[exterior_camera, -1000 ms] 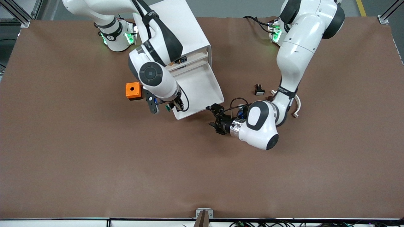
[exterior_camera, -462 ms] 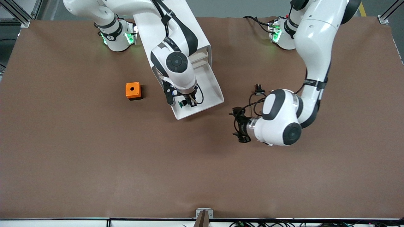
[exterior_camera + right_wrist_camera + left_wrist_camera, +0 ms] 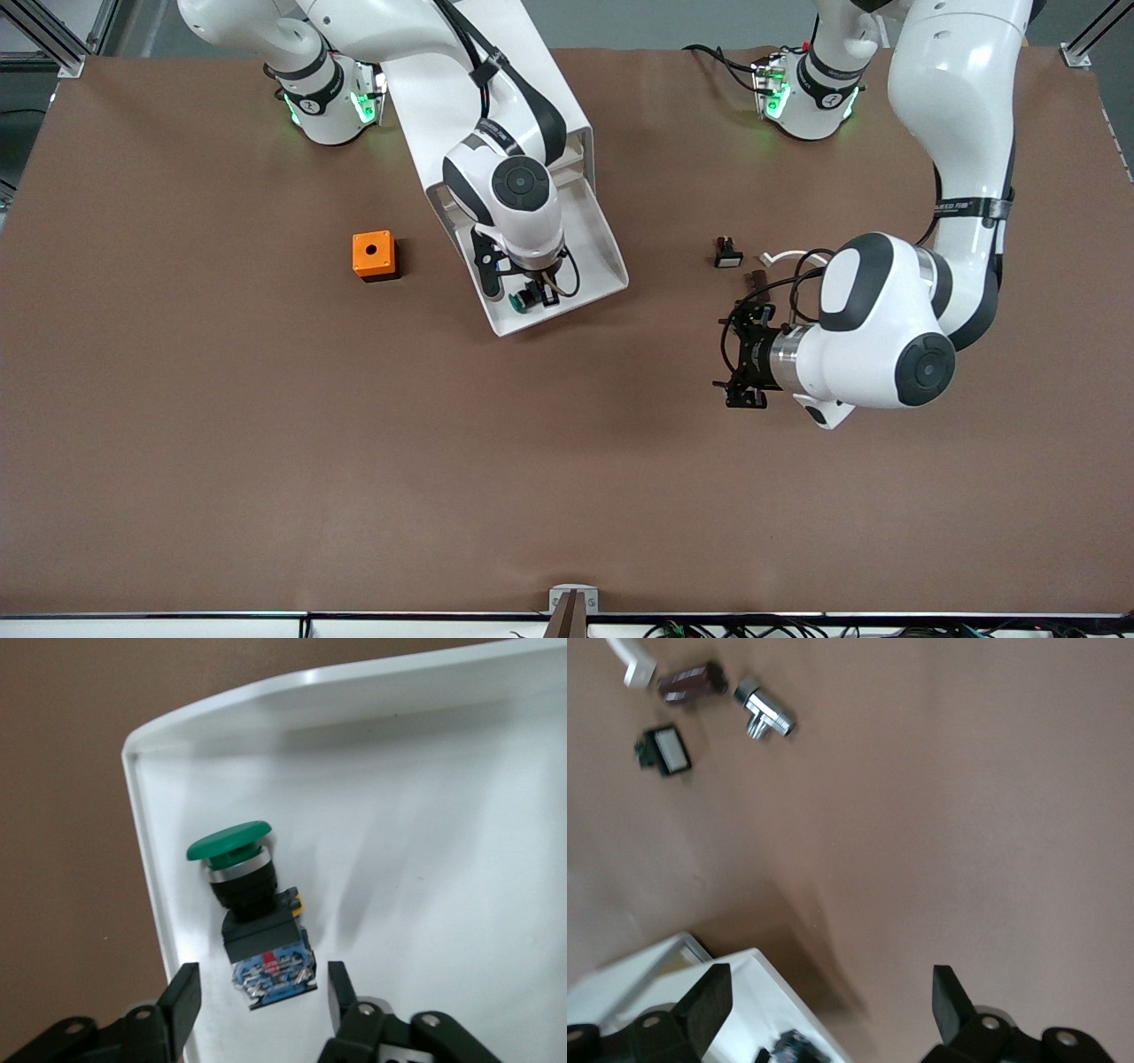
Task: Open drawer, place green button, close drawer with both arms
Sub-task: 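Carry the green button over the open drawer with the right gripper, then lower the button into the drawer and open the right gripper, then push the drawer shut with the left gripper while the right gripper returns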
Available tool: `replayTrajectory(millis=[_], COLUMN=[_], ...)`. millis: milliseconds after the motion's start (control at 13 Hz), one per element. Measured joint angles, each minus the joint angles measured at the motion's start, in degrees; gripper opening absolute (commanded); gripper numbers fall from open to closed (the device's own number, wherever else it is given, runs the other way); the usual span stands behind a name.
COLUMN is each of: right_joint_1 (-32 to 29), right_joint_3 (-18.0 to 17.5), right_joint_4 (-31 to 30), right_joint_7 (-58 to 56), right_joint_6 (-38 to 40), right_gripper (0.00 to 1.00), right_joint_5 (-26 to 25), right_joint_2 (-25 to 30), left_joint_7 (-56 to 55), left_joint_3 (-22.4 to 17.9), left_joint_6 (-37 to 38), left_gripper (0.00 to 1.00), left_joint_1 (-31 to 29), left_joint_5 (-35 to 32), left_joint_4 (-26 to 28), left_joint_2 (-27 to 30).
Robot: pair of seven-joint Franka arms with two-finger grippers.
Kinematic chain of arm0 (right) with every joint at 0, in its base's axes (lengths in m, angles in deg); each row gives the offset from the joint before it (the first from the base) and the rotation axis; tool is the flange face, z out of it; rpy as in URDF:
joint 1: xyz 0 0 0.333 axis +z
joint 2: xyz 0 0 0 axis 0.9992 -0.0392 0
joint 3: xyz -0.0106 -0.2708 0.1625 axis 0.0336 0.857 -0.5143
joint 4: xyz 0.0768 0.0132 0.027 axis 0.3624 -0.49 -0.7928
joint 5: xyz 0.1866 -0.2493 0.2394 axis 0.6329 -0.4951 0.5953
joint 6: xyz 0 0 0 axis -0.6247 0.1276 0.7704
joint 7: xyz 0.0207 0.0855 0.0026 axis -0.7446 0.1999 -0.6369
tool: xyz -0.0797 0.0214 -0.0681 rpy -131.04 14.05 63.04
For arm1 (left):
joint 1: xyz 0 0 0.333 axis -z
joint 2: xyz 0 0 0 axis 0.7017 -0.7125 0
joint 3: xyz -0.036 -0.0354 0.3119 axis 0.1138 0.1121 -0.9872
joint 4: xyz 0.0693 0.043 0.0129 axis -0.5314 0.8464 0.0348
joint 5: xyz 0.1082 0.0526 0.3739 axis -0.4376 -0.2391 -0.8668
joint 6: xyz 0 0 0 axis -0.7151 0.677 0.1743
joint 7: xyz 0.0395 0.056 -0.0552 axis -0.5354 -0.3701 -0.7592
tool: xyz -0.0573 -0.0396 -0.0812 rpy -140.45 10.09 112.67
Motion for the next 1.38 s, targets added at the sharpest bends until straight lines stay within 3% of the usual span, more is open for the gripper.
replayTrajectory(millis=[385, 692, 923, 1385], right_joint_1=[-2.89, -9.23, -15.36, -29.65], right_joint_3=[1.44, 1.91, 2.54, 2.71], right_joint_4=[4.89, 7.22, 7.62, 7.79], right_joint_7=[-4.50, -27.78, -43.96, -75.91], right_joint_6=[3.13, 10.24, 14.37, 18.96], right_gripper=[1.00, 1.00, 1.00, 1.00], right_joint_5=[-0.43, -0.95, -0.95, -0.91], right_joint_2=[1.11, 5.24, 8.68, 15.12], left_joint_7=[23.16, 36.20, 42.31, 43.71], left_joint_3=[0.02, 0.19, 0.36, 0.49], left_joint_6=[-0.19, -2.87, -9.40, -23.28], left_gripper=[1.00, 1.00, 1.00, 1.00], left_joint_1=[1.45, 3.52, 7.25, 16.69], left_joint_5=[-0.35, -2.40, -5.50, -7.90], left_joint_4=[1.08, 1.69, 2.10, 4.39], left_joint_2=[-0.28, -2.67, -4.40, -9.80])
